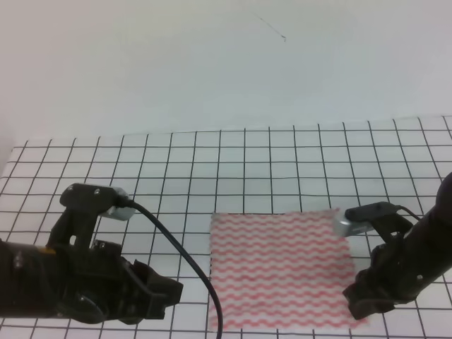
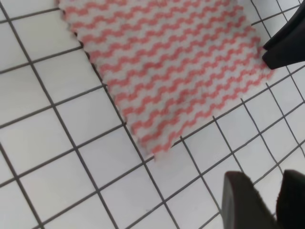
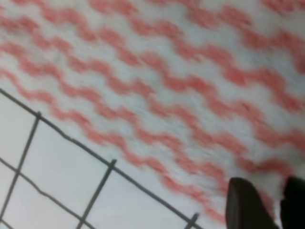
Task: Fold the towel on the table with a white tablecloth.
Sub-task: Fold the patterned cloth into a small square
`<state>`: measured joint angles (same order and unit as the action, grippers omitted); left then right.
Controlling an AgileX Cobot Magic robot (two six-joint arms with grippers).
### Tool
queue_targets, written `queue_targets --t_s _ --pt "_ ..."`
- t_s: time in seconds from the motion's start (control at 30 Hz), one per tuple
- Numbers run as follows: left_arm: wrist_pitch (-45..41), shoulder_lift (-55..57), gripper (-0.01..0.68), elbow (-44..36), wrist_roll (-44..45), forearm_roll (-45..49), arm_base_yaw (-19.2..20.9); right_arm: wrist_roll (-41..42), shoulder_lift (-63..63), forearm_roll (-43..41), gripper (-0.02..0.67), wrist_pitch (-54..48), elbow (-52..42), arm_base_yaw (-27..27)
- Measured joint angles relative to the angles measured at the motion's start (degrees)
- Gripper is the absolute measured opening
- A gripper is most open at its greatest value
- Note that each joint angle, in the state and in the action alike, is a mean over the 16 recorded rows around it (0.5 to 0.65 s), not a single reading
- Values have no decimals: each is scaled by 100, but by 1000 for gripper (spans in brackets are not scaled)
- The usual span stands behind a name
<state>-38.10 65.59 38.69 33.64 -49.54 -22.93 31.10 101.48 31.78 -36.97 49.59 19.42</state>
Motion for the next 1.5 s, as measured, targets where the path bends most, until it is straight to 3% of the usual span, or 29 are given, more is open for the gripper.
queue_targets --t_s 0.67,1.2,1.5 --pt "163 0 166 0 18 93 0 217 118 384 10 -123 443 -28" --pt "431 451 184 5 124 520 -61 97 391 508 1 -45 975 -226" --pt "842 1173 274 126 481 894 -699 108 437 585 1 -59 987 -230"
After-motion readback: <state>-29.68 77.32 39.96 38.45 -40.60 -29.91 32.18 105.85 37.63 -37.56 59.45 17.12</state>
